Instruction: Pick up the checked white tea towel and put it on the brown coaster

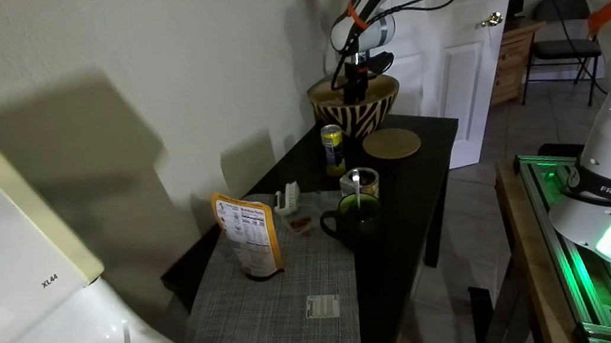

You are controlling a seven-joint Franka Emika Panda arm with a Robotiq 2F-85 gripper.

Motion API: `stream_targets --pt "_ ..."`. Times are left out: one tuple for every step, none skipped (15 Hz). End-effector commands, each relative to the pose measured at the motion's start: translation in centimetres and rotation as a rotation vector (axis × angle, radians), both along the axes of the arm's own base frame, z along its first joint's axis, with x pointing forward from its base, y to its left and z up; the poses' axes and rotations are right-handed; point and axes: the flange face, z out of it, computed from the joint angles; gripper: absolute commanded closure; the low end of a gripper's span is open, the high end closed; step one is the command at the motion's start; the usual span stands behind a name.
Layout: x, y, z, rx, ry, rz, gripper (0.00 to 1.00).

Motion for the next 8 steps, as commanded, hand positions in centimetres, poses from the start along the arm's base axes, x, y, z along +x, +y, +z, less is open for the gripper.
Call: stream_targets --pt "0.4 0.8 -3.3 -0.058 0.073 -0.070 0.00" --pt "0.8 0.8 -3.7 -0.070 0.090 -0.105 0.02" --pt "1.0 0.8 -3.9 -0.076 0.097 -0.129 0.26" --pt "1.1 0.7 -3.8 -0.087 0.097 -0.150 0.27" --pt "1.2 0.4 -3.3 -0.100 0.090 -0.174 0.30" --pt "1.1 0.1 -2.8 -0.113 0.086 -0.199 0.40" --pt "1.0 -0.2 -2.2 -0.119 0.082 -0.215 0.47" --pt "0.7 -0.7 -1.6 -0.134 0.081 -0.236 0.55"
